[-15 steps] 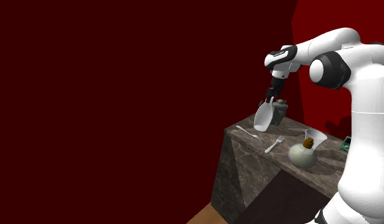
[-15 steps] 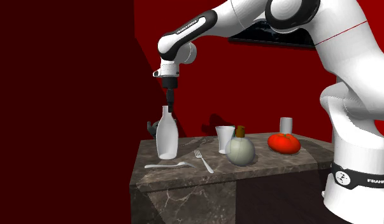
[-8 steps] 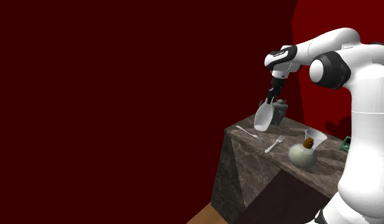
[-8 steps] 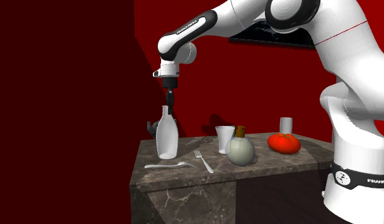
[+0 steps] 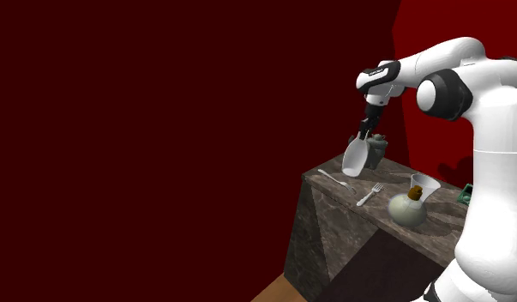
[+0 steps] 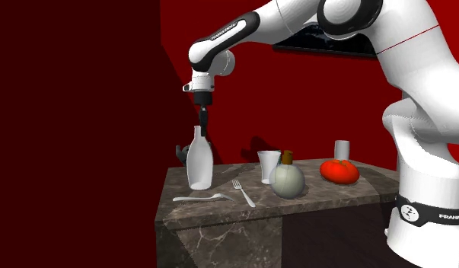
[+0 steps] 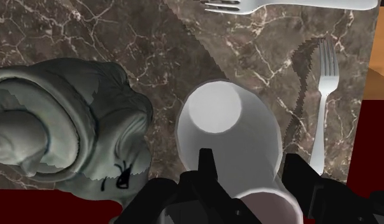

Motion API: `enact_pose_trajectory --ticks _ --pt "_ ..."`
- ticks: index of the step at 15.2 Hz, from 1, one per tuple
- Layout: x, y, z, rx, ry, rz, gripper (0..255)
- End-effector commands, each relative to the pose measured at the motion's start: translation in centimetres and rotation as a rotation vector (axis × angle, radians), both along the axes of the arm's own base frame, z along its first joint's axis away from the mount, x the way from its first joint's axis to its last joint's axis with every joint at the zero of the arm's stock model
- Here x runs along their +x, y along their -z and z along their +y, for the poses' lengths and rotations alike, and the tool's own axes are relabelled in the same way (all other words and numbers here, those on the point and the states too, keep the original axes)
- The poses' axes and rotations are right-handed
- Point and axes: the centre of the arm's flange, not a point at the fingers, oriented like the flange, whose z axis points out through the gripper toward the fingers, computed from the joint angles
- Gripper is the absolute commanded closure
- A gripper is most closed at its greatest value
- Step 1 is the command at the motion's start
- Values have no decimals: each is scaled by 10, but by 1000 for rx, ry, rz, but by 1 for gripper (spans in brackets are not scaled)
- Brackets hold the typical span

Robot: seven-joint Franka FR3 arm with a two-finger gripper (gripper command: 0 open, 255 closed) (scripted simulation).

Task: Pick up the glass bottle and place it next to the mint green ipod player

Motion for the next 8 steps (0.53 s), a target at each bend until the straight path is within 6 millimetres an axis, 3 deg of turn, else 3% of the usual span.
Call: enact_pose_trajectory --ticks 1,8 --pt "0 -8 0 0 0 -1 255" --pt "0 -45 0 0 0 -1 255"
